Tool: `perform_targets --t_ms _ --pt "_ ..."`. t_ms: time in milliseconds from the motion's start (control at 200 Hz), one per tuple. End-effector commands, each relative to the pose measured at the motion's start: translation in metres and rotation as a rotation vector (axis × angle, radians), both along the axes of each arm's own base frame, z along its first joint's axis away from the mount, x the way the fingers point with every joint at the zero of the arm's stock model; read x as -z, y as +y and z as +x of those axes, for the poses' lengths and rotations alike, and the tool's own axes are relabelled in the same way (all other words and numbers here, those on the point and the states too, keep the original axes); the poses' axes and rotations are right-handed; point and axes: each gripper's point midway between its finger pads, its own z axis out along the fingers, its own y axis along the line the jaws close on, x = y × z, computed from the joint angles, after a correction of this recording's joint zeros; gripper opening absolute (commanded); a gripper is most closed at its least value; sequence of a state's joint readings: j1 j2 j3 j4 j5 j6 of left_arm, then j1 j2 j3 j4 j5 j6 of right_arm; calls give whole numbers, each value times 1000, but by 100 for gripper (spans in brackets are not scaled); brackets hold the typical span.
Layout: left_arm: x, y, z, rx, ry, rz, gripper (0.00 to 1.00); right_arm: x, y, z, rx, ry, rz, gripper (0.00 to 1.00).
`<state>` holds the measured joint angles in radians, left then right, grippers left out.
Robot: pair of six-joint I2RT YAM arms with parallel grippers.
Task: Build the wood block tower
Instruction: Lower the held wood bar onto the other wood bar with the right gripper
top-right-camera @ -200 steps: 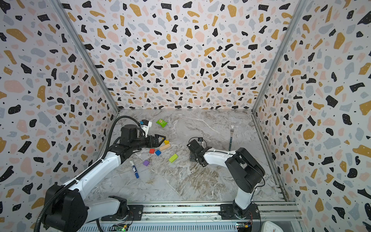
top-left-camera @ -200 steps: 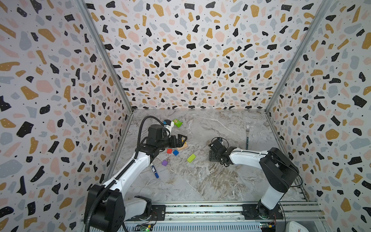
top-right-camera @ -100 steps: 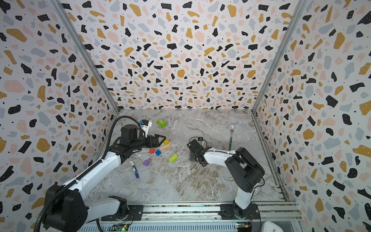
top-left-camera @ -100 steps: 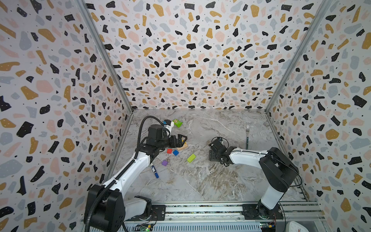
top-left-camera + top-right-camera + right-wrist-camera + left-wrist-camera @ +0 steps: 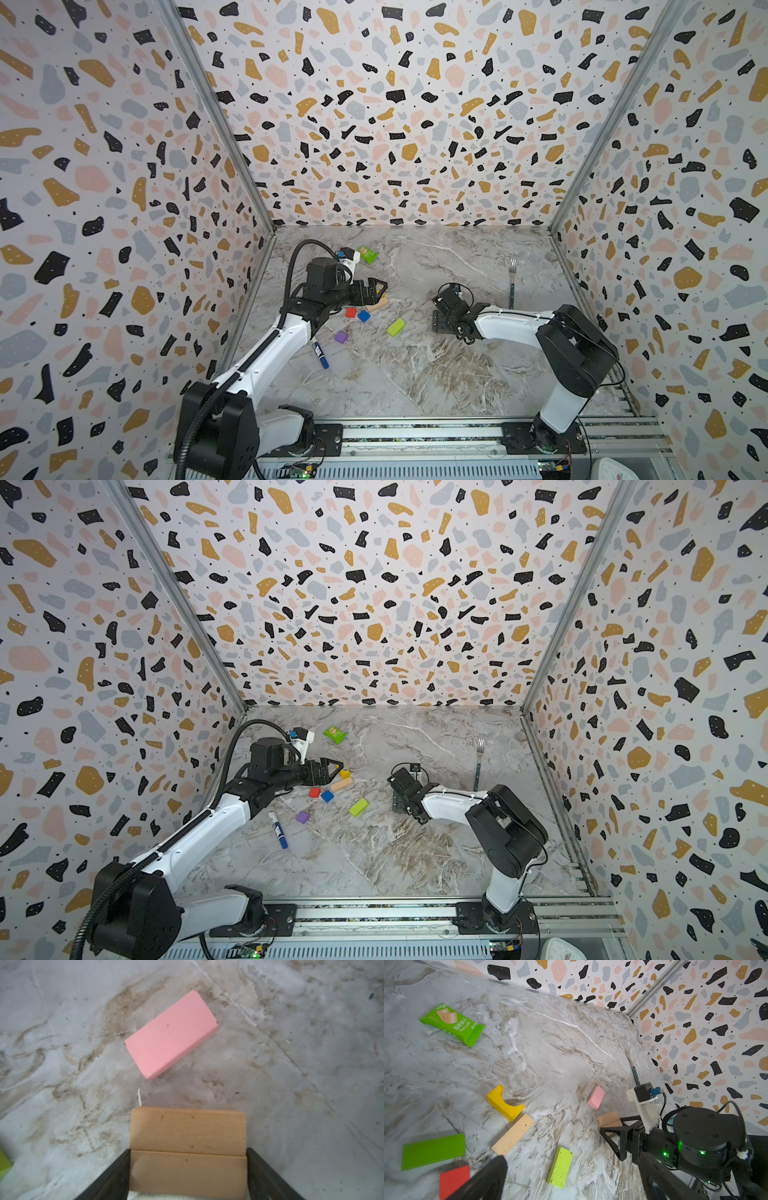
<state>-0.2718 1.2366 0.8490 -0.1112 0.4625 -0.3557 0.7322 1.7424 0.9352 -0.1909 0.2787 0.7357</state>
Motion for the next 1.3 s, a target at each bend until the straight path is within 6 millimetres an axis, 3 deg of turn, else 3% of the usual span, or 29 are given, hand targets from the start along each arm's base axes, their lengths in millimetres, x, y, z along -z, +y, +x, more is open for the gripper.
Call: perform_targets --t_ms 0,1297 --pt "-4 -3 -1 13 -24 -5 100 17 -13 -12 5 79 -54 84" --pt "-5 -2 -1 13 -25 -6 99 14 4 -13 -20 75 -24 86"
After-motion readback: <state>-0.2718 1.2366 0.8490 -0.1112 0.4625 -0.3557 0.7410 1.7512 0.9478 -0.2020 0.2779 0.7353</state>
